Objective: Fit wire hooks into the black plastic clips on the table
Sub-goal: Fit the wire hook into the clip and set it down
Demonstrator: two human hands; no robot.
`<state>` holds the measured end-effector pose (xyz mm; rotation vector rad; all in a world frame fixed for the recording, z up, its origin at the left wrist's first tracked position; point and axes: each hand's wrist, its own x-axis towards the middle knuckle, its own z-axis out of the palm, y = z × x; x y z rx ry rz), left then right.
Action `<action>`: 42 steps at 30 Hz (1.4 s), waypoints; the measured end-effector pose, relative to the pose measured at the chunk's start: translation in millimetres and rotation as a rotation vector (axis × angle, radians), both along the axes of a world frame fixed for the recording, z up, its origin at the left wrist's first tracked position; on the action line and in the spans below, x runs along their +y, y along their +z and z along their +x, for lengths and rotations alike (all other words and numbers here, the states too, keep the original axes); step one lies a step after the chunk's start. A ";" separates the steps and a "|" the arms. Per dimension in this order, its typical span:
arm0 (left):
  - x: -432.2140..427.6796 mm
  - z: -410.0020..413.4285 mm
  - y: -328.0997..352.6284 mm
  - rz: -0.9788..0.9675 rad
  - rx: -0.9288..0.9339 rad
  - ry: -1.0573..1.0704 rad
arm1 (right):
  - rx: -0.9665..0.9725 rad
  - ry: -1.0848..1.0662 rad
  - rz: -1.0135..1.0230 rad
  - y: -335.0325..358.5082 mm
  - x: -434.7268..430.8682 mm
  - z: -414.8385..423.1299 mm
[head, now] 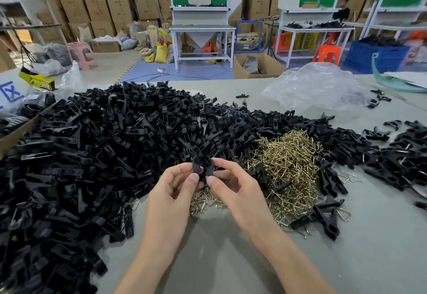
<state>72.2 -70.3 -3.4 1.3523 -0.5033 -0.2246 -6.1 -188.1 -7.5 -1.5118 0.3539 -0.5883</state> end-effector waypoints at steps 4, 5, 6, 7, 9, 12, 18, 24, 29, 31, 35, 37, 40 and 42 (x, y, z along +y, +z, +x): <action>0.4 -0.6 -0.2 0.023 0.001 -0.004 | -0.026 0.016 0.005 0.9 0.3 -0.4; 0.3 -1.0 -0.3 0.037 -0.001 -0.008 | -0.031 0.016 0.007 0.9 0.0 -0.4; 0.3 -1.4 -0.5 0.050 -0.004 -0.009 | -0.031 0.015 0.004 1.0 -0.3 -0.4; 0.3 -1.8 -0.6 0.059 -0.005 -0.012 | -0.031 0.016 -0.001 0.8 -0.4 -0.3; 0.6 -2.8 -0.2 0.068 -0.012 -0.017 | -0.034 0.022 -0.003 0.5 0.2 -0.4; 0.6 -3.6 0.5 0.068 -0.027 -0.029 | -0.042 0.022 -0.002 -0.1 0.1 -0.4; 1.5 -4.4 -1.1 0.086 -0.055 -0.034 | -0.048 0.029 0.012 1.0 -0.9 -1.2; 3.7 -1.8 -0.9 0.111 -0.092 -0.034 | -0.039 0.046 0.002 1.2 -1.7 -1.9; 4.4 -2.4 -7.2 0.205 -0.230 -0.037 | -0.003 0.096 0.047 2.6 -3.2 -3.3; 5.0 -2.9 -9.7 0.288 -0.359 -0.041 | 0.010 0.127 0.094 4.0 -5.2 -3.3; 5.5 -1.6 -11.1 0.368 -0.528 0.003 | 0.002 0.158 0.130 5.0 -7.3 -5.0; 6.2 0.8 -11.4 0.391 -0.524 0.014 | 0.000 0.142 0.152 4.6 -9.1 -5.7; 8.9 3.8 -11.8 0.429 -0.525 -0.006 | 0.030 0.128 0.142 3.2 -12.7 -5.5; 11.5 4.6 -9.9 0.451 -0.543 -0.034 | 0.056 0.135 0.107 3.6 -14.2 -6.2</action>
